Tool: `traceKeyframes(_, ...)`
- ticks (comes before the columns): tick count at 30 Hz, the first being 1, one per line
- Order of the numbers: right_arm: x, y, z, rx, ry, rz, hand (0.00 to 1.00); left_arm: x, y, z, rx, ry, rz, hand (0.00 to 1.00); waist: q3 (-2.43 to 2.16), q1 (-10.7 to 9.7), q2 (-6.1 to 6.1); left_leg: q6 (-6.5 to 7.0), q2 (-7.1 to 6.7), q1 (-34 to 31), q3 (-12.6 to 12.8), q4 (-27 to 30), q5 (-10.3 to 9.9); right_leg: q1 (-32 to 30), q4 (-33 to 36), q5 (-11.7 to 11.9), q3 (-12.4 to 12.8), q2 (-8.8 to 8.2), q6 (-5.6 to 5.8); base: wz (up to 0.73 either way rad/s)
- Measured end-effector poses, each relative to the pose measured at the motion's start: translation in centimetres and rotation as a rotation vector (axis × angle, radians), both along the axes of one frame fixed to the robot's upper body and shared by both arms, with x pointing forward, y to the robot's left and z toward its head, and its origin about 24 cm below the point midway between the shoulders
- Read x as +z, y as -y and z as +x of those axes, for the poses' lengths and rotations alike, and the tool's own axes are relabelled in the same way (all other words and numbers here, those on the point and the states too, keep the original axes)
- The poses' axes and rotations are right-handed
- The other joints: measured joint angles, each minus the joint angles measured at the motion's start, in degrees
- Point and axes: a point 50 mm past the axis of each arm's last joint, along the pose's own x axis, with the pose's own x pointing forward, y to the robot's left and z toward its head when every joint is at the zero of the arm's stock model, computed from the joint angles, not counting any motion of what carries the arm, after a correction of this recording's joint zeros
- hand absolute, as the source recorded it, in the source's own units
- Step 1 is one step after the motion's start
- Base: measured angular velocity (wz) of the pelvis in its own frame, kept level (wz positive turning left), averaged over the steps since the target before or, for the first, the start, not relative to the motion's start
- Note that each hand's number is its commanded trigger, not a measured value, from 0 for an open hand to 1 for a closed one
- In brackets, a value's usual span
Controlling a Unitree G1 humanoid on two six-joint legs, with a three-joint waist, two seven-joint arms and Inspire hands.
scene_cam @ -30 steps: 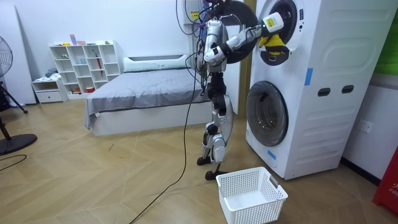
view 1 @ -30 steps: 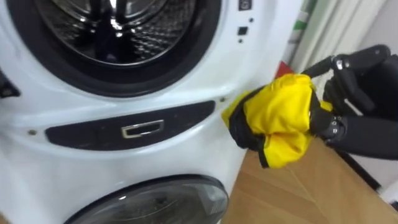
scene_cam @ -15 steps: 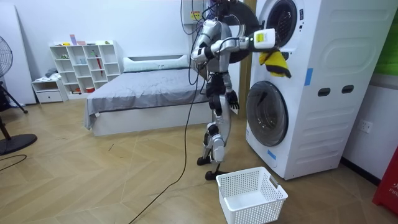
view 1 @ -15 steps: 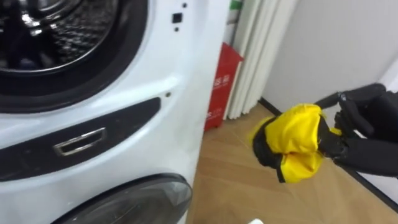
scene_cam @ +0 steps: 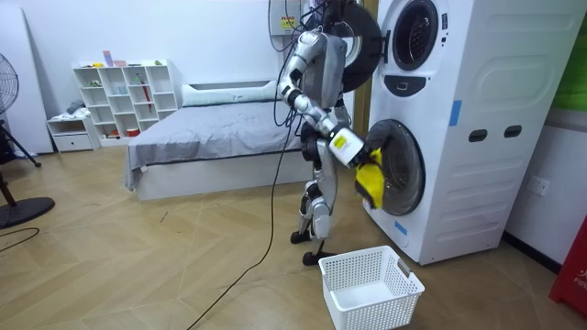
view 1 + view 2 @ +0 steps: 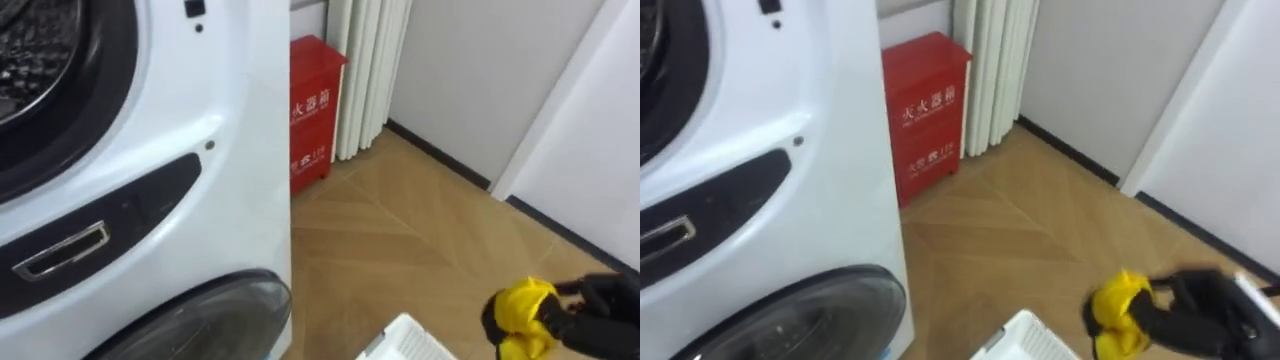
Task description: Pick clothes from washing machine
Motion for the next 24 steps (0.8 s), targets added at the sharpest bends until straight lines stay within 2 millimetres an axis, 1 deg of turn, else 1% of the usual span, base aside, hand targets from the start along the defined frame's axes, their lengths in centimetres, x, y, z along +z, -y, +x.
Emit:
traceKeyframes(1, -0.6, 0.2, -0.2, -0.026, -0.018, 0.003, 1.00, 0.0, 0.0, -0.1, -0.006, -0.004, -0.001, 0.00, -0.04, 0.0, 1.03, 0.01, 0.01, -0.9, -0.1, 0.4, 0.0, -0.7, 0.2, 0.0, 0.0, -0.07, 0.00, 0.00)
traceKeyframes(2, -1.0, 0.4, -0.2, -0.041, -0.031, 0.005, 1.00, 0.0, 0.0, -0.1, -0.013, -0.007, -0.001, 0.00, 0.05, -0.1, 1.42, 0.01, 0.01, -1.0, -0.3, 0.5, 0.0, -0.9, 0.2, 0.0, -0.1, -0.08, 0.00, 0.00)
traceKeyframes(3, -1.9, 0.6, -0.5, -0.074, -0.065, 0.009, 1.00, 0.0, 0.1, -0.1, -0.014, -0.008, -0.003, 0.00, -0.21, -0.1, 2.09, 0.01, 0.01, -1.5, -0.3, 0.6, 0.0, -1.4, 0.3, -0.1, -0.1, -0.05, -0.04, 0.03)
traceKeyframes(4, -2.8, 0.7, -0.8, -0.103, -0.096, 0.017, 1.00, 0.0, 0.1, -0.1, -0.012, -0.006, -0.005, 0.00, -0.07, -0.1, 2.38, 0.00, 0.03, -1.7, -0.4, 0.6, 0.0, -1.6, 0.5, -0.1, -0.3, -0.06, -0.12, 0.04)
traceKeyframes(5, -3.2, 0.7, -1.0, -0.119, -0.108, 0.025, 1.00, 0.0, 0.1, 0.0, -0.008, -0.004, -0.008, 0.00, -0.13, -0.1, 2.75, 0.00, 0.05, -1.7, -0.6, 0.6, 0.1, -1.7, 0.5, -0.1, -0.4, -0.06, -0.13, 0.09)
traceKeyframes(6, -4.2, 0.6, -1.3, -0.157, -0.125, 0.038, 1.00, -0.1, 0.3, 0.1, -0.020, -0.004, -0.012, 0.00, -0.08, -0.1, 3.01, 0.00, 0.05, -1.8, -0.8, 0.6, 0.1, -1.7, 0.4, -0.2, -0.6, -0.11, -0.19, 0.10)
traceKeyframes(7, -5.3, 0.4, -1.6, -0.192, -0.155, 0.054, 1.00, -0.1, 0.5, 0.2, -0.023, 0.000, -0.017, 0.00, -0.14, -0.1, 3.21, 0.00, 0.03, -1.9, -1.1, 0.6, 0.1, -1.8, 0.5, -0.3, -0.9, -0.17, -0.23, 0.11)
traceKeyframes(8, -5.8, 0.3, -1.7, -0.201, -0.174, 0.058, 1.00, -0.1, 0.6, 0.3, -0.030, 0.003, -0.019, 0.00, -0.13, -0.1, 3.30, 0.02, 0.00, -2.0, -1.3, 0.6, 0.1, -1.9, 0.5, -0.3, -1.0, -0.24, -0.23, 0.19)
traceKeyframes(9, -6.5, 0.2, -1.9, -0.218, -0.206, 0.060, 1.00, -0.1, 0.8, 0.6, -0.045, 0.015, -0.023, 0.00, -0.32, -0.2, 3.76, 0.23, -0.14, -2.7, -2.2, 0.7, 0.3, -2.2, 0.4, -0.3, -1.8, -0.59, -0.22, 0.28)
traceKeyframes(10, -6.9, 0.3, -2.1, -0.245, -0.220, 0.057, 1.00, 0.0, 0.9, 1.1, -0.055, 0.032, -0.025, 0.00, -0.37, -0.3, 4.11, 0.45, -0.31, -3.4, -2.7, 0.7, 0.4, -2.7, 0.4, -0.3, -2.4, -1.01, -0.19, 0.32)
traceKeyframes(11, -7.0, 0.3, -2.1, -0.261, -0.220, 0.051, 1.00, 0.0, 0.9, 1.4, -0.058, 0.042, -0.026, 0.00, -0.31, -0.3, 4.31, 0.59, -0.40, -3.8, -3.1, 0.8, 0.5, -2.9, 0.4, -0.3, -2.8, -1.23, -0.16, 0.30)
traceKeyframes(12, -7.1, 0.4, -2.1, -0.284, -0.217, 0.039, 1.00, 0.1, 1.0, 1.8, -0.063, 0.056, -0.027, 0.00, -0.39, -0.3, 4.72, 0.79, -0.61, -4.5, -3.6, 0.9, 0.6, -3.5, 0.4, -0.4, -3.3, -1.55, -0.08, 0.24)
traceKeyframes(13, -7.1, 0.6, -2.0, -0.306, -0.208, 0.026, 1.00, 0.2, 1.0, 2.1, -0.066, 0.069, -0.029, 0.00, -0.31, -0.1, 5.10, 0.97, -0.79, -5.1, -3.8, 0.9, 0.8, -4.0, 0.5, -0.4, -3.6, -1.83, 0.00, 0.21)
traceKeyframes(14, -7.0, 0.6, -1.8, -0.316, -0.202, 0.021, 1.00, 0.2, 1.1, 2.2, -0.068, 0.074, -0.030, 0.00, -0.41, -0.1, 5.40, 1.04, -0.86, -5.5, -4.1, 0.9, 0.8, -4.3, 0.6, -0.4, -3.8, -1.95, 0.02, 0.20)
traceKeyframes(16, -7.1, 0.7, -1.5, -0.353, -0.183, -0.001, 1.00, 0.4, 1.2, 3.0, -0.069, 0.099, -0.034, 0.00, -0.22, 0.0, 6.04, 1.38, -1.20, -6.6, -5.0, 0.9, 1.1, -5.1, 1.2, -0.5, -4.7, -2.52, 0.17, 0.23)
traceKeyframes(17, -7.2, 0.8, -1.5, -0.362, -0.183, -0.009, 1.00, 0.5, 1.2, 3.1, -0.062, 0.106, -0.035, 0.00, -0.17, 0.2, 6.10, 1.43, -1.28, -6.8, -5.1, 0.9, 1.2, -5.5, 1.5, -0.5, -4.8, -2.61, 0.25, 0.13)
traceKeyframes(19, -7.7, 0.7, -1.6, -0.408, -0.192, -0.032, 1.00, 0.6, 1.3, 3.8, -0.055, 0.128, -0.042, 0.00, -0.11, 1.6, 6.34, 1.49, -1.36, -7.5, -5.2, 0.9, 1.3, -6.2, 1.6, -0.5, -4.8, -2.67, 0.26, 0.02)
traceKeyframes(20, -7.8, 0.7, -1.7, -0.425, -0.193, -0.028, 1.00, 0.6, 1.4, 3.9, -0.044, 0.134, -0.049, 0.00, -0.09, 1.8, 6.45, 1.49, -1.38, -7.6, -5.2, 0.9, 1.3, -6.4, 1.5, -0.6, -4.9, -2.69, 0.27, 0.00)
traceKeyframes(21, -7.9, 0.6, -1.7, -0.456, -0.185, -0.016, 1.00, 0.5, 1.6, 3.8, -0.027, 0.137, -0.061, 0.00, -0.13, 2.0, 6.91, 1.49, -1.39, -7.9, -5.3, 0.9, 1.3, -6.6, 1.5, -0.6, -5.0, -2.74, 0.28, 0.11)
traceKeyframes(22, -7.8, 0.7, -1.7, -0.485, -0.176, -0.012, 1.00, 0.4, 2.1, 3.8, -0.031, 0.133, -0.072, 0.00, -0.33, 1.8, 7.63, 1.60, -1.49, -8.5, -5.9, 0.9, 1.4, -6.9, 1.5, -0.7, -5.5, -2.98, 0.32, 0.15)
traceKeyframes(23, -7.8, 0.7, -1.7, -0.498, -0.172, -0.011, 1.00, 0.3, 2.3, 3.9, -0.030, 0.136, -0.079, 0.00, -0.30, 1.8, 7.82, 1.65, -1.62, -8.7, -6.1, 0.8, 1.5, -7.1, 1.7, -0.8, -5.7, -3.15, 0.33, 0.19)
traceKeyframes(24, -7.9, 0.7, -1.6, -0.515, -0.167, -0.014, 1.00, 0.3, 2.5, 4.0, -0.021, 0.143, -0.089, 0.00, -0.30, 1.9, 7.87, 1.75, -2.13, -9.0, -6.4, 0.5, 2.0, -7.9, 2.7, -1.4, -5.8, -3.48, 0.41, 0.16)
